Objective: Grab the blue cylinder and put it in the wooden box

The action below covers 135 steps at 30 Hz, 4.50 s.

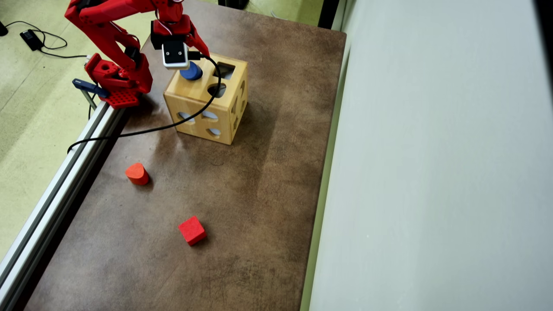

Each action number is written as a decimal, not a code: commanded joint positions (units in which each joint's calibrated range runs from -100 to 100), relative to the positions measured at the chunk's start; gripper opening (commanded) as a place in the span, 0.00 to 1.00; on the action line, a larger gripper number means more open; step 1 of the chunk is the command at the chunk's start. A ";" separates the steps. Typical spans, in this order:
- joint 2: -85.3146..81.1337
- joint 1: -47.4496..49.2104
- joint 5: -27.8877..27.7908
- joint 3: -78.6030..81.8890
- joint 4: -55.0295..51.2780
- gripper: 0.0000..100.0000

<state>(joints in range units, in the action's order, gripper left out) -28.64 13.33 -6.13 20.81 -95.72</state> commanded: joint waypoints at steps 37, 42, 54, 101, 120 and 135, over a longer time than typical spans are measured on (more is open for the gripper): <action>-2.57 7.32 -0.15 -0.15 5.53 0.03; -11.06 7.17 0.05 -5.34 4.81 0.03; -39.34 6.36 1.66 -6.32 1.43 0.03; -66.85 -18.23 2.10 0.21 -2.03 0.03; -66.85 -18.23 2.10 0.21 -1.87 0.03; -66.85 -18.23 2.10 0.21 -1.87 0.03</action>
<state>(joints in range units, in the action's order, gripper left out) -95.76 -5.07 -3.79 20.99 -97.34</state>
